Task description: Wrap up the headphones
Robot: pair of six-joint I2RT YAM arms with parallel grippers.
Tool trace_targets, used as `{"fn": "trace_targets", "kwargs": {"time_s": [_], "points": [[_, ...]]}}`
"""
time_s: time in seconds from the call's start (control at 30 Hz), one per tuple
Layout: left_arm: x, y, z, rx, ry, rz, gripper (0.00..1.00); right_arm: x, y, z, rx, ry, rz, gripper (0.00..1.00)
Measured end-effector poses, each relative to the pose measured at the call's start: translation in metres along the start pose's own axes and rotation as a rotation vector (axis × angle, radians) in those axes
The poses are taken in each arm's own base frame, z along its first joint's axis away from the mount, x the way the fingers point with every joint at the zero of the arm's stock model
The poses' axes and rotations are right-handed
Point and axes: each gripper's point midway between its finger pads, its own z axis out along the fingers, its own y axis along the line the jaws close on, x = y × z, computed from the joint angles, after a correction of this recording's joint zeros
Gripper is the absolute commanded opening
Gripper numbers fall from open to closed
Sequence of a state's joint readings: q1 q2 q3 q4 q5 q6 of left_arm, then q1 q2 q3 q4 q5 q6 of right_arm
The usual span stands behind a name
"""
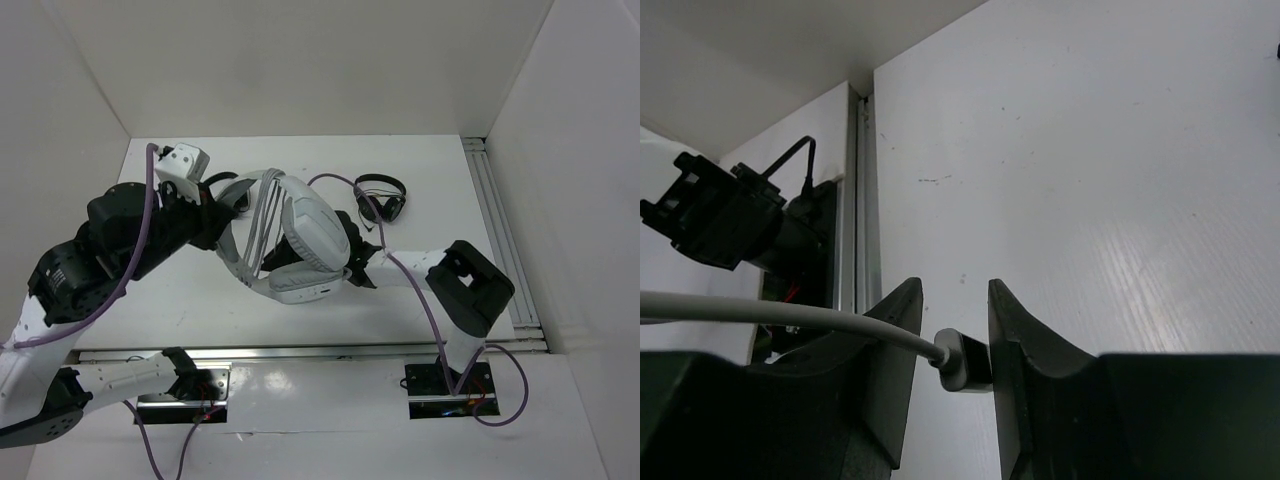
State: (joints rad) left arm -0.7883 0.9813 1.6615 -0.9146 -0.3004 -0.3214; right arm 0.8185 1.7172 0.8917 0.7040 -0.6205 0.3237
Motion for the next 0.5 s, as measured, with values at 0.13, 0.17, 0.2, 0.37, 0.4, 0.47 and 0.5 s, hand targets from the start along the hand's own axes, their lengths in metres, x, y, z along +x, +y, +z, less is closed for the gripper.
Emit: {"fn": "trace_targets", "kwargs": {"time_s": [0.13,0.17,0.2,0.37,0.4,0.47,0.5], "points": [[-0.003,0.001,-0.002,-0.006,-0.011,-0.003,0.00,0.006,-0.004,0.001,0.017,0.009,0.005,0.38],[-0.003,0.002,-0.002,-0.009,-0.012,-0.003,0.00,0.007,-0.005,0.001,0.022,0.009,0.006,0.30],[-0.004,0.002,-0.002,-0.012,-0.014,-0.004,0.00,0.008,-0.006,0.001,0.024,0.010,0.002,0.24],[-0.004,0.006,-0.003,-0.033,-0.017,-0.004,0.00,0.010,-0.009,0.000,0.043,0.009,0.007,0.00],[-0.004,0.008,-0.003,-0.044,-0.018,-0.006,0.00,0.010,-0.009,0.000,0.047,0.009,0.007,0.00],[-0.005,0.013,-0.004,-0.071,-0.024,-0.016,0.00,0.011,-0.010,0.001,0.056,0.007,0.005,0.00],[-0.005,0.017,-0.005,-0.091,-0.027,-0.026,0.00,0.013,-0.010,0.001,0.058,0.009,0.006,0.00]]}}
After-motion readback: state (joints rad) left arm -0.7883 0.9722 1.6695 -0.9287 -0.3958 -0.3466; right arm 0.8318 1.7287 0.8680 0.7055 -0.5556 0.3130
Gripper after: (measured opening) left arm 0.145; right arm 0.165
